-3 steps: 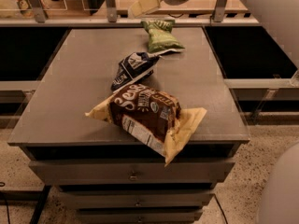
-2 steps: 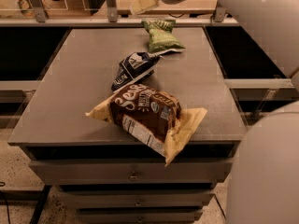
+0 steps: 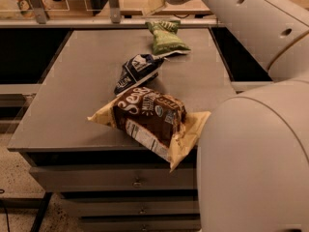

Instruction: Pick green jalapeno chip bag

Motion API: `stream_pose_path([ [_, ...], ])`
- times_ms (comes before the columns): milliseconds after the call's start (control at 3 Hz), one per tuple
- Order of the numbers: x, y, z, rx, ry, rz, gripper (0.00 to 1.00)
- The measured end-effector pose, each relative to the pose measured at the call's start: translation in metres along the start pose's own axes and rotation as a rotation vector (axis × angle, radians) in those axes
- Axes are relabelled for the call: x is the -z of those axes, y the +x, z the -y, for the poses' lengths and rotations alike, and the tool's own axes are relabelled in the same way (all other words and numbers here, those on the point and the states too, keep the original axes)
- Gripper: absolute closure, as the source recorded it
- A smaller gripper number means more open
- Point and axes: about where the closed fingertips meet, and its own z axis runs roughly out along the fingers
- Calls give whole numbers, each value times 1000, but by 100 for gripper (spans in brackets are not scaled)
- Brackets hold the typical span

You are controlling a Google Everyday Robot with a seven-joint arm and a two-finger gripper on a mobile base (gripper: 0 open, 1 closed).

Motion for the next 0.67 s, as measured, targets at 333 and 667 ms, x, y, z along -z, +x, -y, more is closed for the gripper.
stream_pose_path([
  [333, -17, 11, -3, -36, -51, -25, 0],
  [667, -48, 26, -6, -90, -92, -54, 0],
])
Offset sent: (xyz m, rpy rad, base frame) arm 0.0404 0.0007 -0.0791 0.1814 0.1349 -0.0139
